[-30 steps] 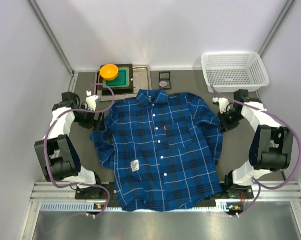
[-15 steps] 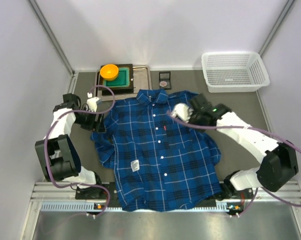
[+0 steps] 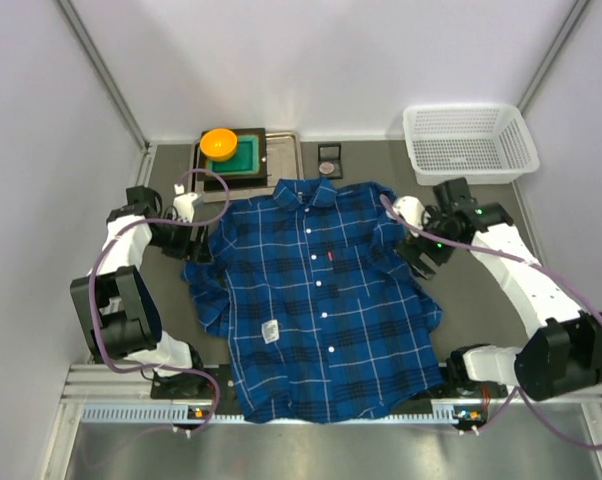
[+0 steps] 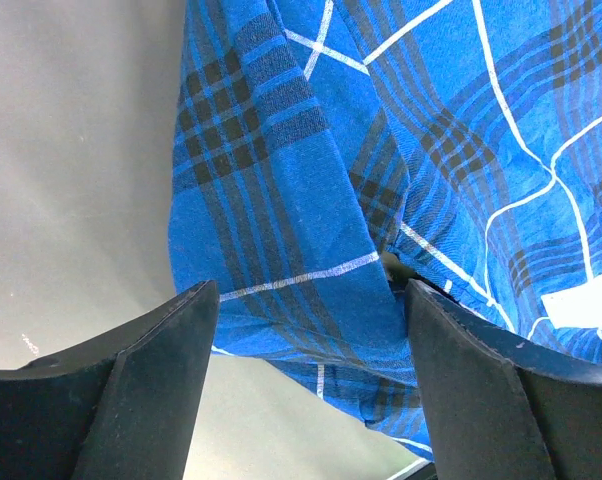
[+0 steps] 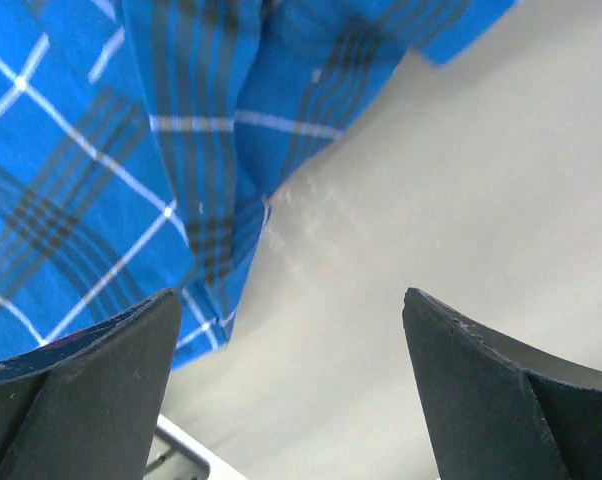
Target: Pin the brooch onto the clothing
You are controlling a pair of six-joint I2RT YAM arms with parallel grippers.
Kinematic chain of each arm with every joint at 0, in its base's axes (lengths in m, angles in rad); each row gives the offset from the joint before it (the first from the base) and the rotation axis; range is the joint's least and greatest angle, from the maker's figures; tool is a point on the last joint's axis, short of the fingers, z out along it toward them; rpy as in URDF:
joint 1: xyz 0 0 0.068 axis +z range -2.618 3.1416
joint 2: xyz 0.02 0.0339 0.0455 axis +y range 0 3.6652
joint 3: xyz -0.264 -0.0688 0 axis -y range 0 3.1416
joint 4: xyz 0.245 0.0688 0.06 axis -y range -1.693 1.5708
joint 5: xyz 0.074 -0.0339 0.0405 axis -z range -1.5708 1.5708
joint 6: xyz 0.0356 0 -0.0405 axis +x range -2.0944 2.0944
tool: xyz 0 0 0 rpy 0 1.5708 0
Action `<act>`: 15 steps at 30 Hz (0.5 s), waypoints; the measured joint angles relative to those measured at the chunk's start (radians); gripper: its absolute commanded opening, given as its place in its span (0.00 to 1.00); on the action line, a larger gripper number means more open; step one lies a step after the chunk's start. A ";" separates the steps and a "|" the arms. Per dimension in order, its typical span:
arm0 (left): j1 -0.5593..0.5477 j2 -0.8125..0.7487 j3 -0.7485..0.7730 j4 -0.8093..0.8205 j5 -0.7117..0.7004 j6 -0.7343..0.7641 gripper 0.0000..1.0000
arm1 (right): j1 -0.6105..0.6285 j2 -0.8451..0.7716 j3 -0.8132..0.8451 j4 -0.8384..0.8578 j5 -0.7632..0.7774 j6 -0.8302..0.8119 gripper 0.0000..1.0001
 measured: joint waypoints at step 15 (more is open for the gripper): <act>0.000 0.028 0.010 0.011 0.014 -0.010 0.82 | -0.095 0.068 -0.318 0.019 0.004 -0.131 0.00</act>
